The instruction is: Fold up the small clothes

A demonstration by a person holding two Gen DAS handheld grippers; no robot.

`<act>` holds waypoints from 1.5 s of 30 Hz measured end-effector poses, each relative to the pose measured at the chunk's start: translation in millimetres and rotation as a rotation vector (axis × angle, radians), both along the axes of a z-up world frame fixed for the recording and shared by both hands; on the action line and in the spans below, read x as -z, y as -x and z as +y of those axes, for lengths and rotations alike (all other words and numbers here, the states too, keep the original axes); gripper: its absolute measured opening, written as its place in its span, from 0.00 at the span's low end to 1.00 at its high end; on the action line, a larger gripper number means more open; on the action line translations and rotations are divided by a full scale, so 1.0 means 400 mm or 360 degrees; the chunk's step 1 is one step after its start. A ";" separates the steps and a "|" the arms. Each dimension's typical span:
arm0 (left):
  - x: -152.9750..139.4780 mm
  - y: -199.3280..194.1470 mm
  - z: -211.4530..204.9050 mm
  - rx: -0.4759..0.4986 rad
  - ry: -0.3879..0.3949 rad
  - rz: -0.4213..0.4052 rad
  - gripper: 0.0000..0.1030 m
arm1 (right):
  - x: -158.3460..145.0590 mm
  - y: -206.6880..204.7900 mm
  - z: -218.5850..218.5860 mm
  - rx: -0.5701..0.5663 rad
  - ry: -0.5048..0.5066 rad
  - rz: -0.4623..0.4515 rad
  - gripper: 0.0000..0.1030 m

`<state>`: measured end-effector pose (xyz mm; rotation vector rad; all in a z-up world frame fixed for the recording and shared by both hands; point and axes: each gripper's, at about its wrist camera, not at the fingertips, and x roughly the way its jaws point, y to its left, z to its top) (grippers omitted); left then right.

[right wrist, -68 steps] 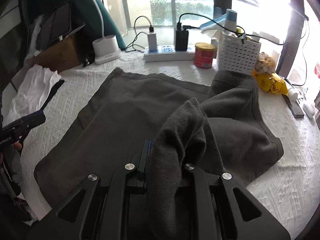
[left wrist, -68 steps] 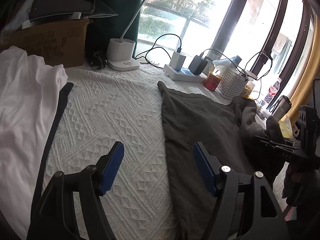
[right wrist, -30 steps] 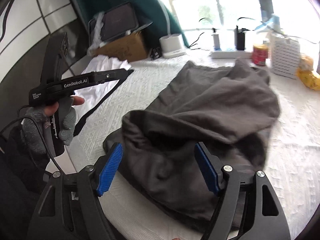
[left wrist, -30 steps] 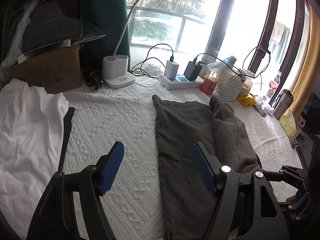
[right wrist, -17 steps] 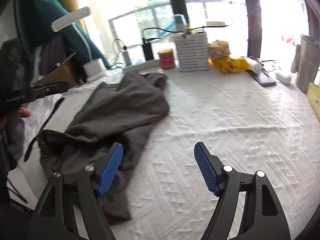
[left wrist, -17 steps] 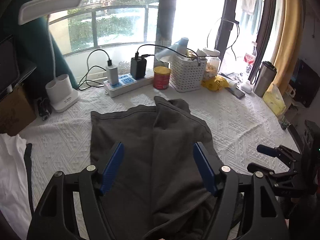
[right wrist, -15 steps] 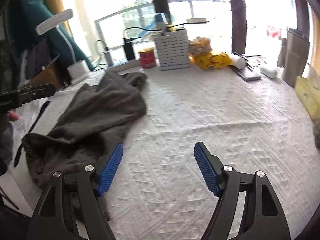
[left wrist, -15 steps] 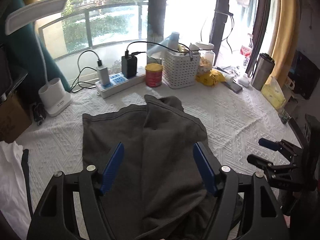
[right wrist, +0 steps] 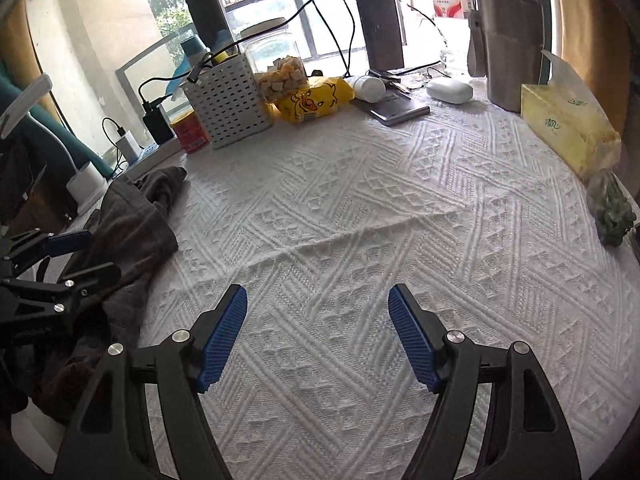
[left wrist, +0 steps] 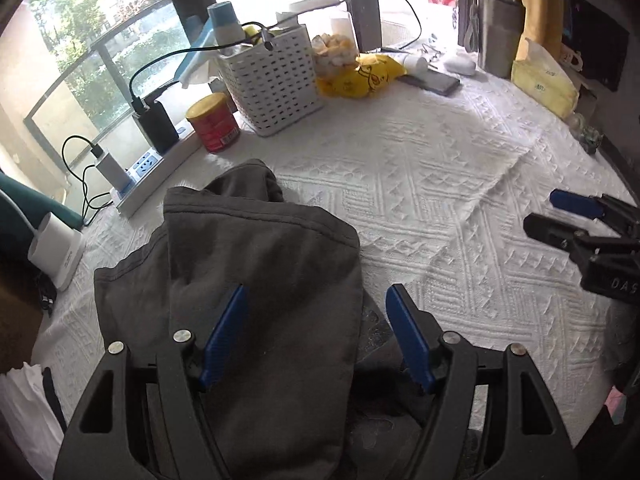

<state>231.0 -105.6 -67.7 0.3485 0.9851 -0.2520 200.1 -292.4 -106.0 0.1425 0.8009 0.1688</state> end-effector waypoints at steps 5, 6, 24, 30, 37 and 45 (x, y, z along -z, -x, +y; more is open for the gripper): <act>0.056 0.008 0.000 0.0078 -0.0153 0.0015 0.48 | 0.006 -0.012 0.002 0.0019 -0.0004 0.0029 0.75; 0.056 0.008 0.011 0.0065 -0.0148 0.0009 0.39 | 0.008 -0.014 0.005 0.0014 -0.0012 0.0037 0.75; -0.072 0.005 0.477 -0.0506 0.0202 -0.0450 0.02 | -0.010 0.011 0.205 -0.0189 0.0050 0.0045 0.75; -0.030 -0.061 0.584 -0.0574 0.0339 -0.0411 0.02 | -0.004 0.032 0.298 -0.0269 0.0095 0.0077 0.75; 0.050 -0.079 0.609 -0.0608 0.0359 -0.0191 0.03 | 0.027 0.054 0.356 -0.0333 0.0156 0.0177 0.75; -0.030 0.075 0.614 -0.0601 0.0472 -0.0264 0.39 | 0.031 0.081 0.370 -0.0351 0.0176 0.0186 0.75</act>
